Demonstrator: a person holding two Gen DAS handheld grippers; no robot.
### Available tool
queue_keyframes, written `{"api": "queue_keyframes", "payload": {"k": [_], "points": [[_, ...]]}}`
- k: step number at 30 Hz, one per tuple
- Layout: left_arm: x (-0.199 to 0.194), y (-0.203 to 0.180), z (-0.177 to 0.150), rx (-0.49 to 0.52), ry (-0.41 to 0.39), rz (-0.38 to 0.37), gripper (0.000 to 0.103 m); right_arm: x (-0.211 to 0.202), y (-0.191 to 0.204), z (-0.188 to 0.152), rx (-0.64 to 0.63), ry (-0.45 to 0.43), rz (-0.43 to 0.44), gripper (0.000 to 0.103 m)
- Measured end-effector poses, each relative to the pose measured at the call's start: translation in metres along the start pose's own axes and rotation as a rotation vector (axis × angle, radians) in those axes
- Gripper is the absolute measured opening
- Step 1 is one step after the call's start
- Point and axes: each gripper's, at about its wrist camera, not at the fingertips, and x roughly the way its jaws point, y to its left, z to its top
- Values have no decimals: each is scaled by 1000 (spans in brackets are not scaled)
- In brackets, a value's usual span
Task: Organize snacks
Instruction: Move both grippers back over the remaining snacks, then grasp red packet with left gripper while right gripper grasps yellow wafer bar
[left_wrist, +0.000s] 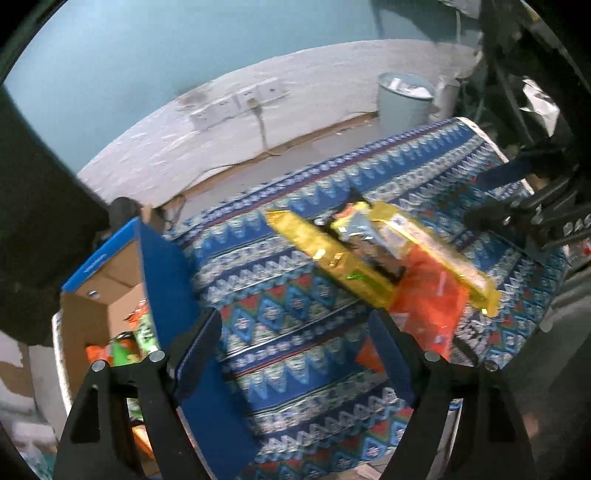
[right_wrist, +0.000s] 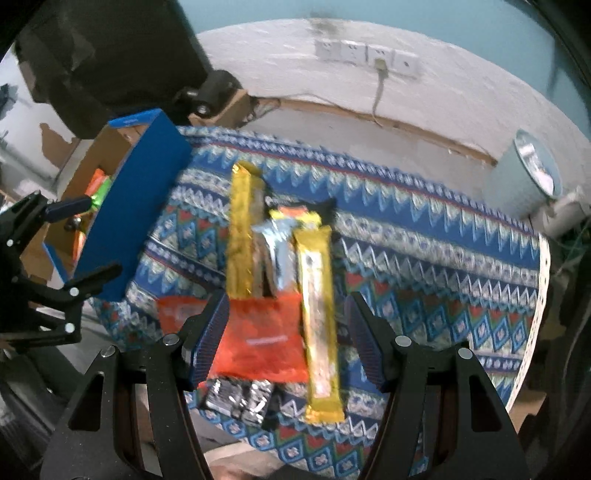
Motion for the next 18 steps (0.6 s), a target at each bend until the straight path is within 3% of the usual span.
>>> {"api": "queue_keyframes", "payload": {"k": [10, 18], "points": [[23, -58, 12, 116, 36, -119, 83, 21, -41, -29, 69, 60, -32, 66], [46, -93, 12, 219, 111, -211, 87, 31, -67, -39, 120, 83, -23, 66]]}}
